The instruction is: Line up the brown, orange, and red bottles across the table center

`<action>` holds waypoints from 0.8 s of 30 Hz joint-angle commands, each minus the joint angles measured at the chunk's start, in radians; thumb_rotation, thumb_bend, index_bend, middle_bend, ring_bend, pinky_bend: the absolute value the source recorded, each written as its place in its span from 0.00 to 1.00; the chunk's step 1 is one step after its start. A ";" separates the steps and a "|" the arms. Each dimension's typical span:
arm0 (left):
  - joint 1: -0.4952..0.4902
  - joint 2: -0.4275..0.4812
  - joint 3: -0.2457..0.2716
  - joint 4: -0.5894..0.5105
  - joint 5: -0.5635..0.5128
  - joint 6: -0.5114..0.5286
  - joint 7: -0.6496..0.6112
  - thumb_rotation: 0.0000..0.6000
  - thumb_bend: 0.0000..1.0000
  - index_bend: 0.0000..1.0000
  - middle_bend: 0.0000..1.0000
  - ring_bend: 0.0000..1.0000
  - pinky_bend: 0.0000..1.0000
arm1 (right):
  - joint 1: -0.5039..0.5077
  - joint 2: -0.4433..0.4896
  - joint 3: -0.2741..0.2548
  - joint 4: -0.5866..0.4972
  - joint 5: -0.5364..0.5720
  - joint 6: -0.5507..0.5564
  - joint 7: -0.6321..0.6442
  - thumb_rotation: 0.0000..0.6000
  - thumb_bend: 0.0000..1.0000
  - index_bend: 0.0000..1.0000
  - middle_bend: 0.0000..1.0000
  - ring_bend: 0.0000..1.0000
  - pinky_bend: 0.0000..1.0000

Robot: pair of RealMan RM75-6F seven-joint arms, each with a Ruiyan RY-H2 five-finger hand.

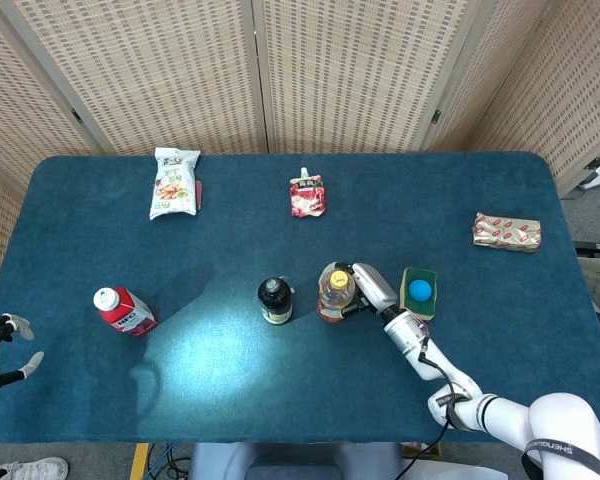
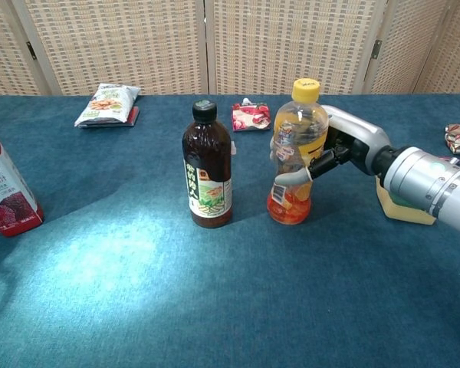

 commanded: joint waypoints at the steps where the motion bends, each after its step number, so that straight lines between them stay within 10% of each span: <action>1: 0.000 0.000 0.000 0.000 0.000 -0.001 0.001 1.00 0.23 0.51 0.36 0.45 0.67 | 0.001 0.005 -0.006 -0.001 -0.002 -0.003 -0.004 1.00 0.00 0.34 0.39 0.37 0.57; 9: -0.001 -0.001 0.002 0.000 0.000 -0.004 0.006 1.00 0.23 0.51 0.36 0.45 0.67 | -0.008 0.052 -0.012 -0.055 -0.005 0.018 -0.059 1.00 0.00 0.01 0.14 0.22 0.44; 24: -0.002 -0.015 0.004 -0.003 0.010 0.004 0.022 1.00 0.23 0.48 0.36 0.45 0.67 | -0.094 0.400 0.004 -0.455 0.105 0.030 -0.439 1.00 0.00 0.00 0.13 0.19 0.41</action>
